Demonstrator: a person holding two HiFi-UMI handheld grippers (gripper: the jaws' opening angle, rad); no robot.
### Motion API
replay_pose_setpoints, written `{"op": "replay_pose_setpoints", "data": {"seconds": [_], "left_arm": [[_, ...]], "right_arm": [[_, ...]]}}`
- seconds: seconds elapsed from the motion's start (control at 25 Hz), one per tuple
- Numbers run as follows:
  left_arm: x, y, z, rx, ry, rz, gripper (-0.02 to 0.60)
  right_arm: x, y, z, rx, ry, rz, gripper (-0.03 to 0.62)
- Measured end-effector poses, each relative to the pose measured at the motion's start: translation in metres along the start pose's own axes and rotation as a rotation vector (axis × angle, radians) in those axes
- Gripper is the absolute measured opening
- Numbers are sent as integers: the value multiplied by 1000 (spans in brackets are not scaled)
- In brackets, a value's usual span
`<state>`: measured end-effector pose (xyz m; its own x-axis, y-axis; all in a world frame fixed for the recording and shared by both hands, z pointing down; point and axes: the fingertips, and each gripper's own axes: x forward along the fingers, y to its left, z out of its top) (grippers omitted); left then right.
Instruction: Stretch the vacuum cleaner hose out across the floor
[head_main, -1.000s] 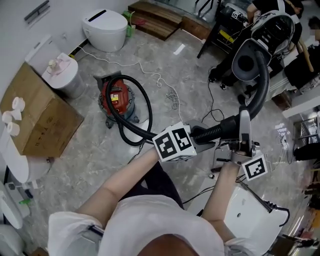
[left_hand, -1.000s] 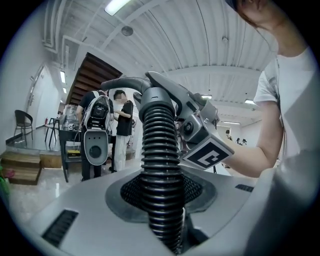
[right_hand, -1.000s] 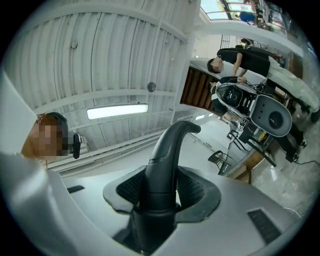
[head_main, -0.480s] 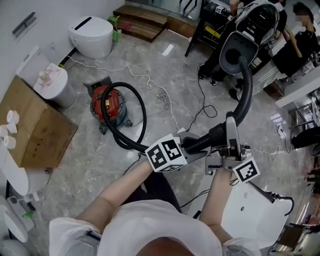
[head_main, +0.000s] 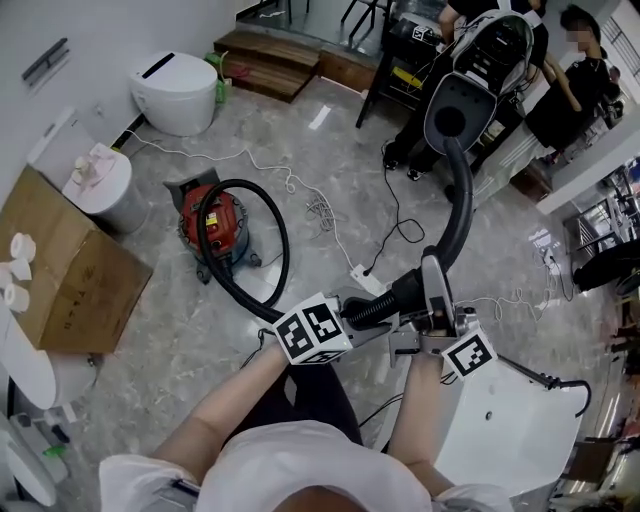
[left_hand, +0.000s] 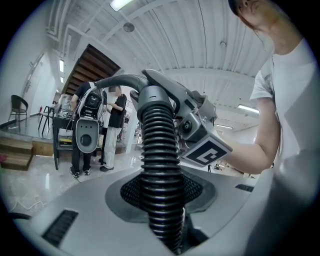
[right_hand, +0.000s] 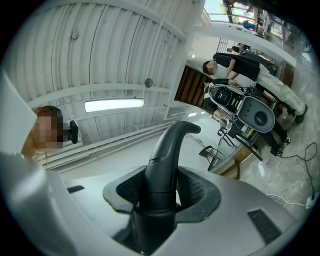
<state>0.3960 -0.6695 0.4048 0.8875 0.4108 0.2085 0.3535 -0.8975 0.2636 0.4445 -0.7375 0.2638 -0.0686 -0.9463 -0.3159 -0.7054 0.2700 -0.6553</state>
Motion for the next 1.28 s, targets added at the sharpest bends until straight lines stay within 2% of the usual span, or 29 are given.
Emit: {"op": "replay_pose_setpoints", "data": {"seconds": [0.2, 0.36, 0.64, 1.0, 1.16, 1.28], "left_arm": [[-16, -11, -17, -11, 1, 9, 146], [-27, -15, -25, -26, -9, 41, 146], [-31, -33, -24, 9, -11, 74, 146], [12, -120, -36, 43, 6, 66, 146], [42, -165, -45, 6, -10, 67, 146], [56, -199, -52, -37, -62, 56, 146]], "right_arm": [[-4, 9, -24, 17, 32, -9, 187], [-1, 17, -39, 46, 61, 21, 187], [-12, 39, -40, 38, 77, 70, 188], [-106, 63, -19, 51, 97, 59, 187], [-156, 70, -4, 60, 84, 80, 187], [-189, 81, -3, 39, 108, 77, 187]]}}
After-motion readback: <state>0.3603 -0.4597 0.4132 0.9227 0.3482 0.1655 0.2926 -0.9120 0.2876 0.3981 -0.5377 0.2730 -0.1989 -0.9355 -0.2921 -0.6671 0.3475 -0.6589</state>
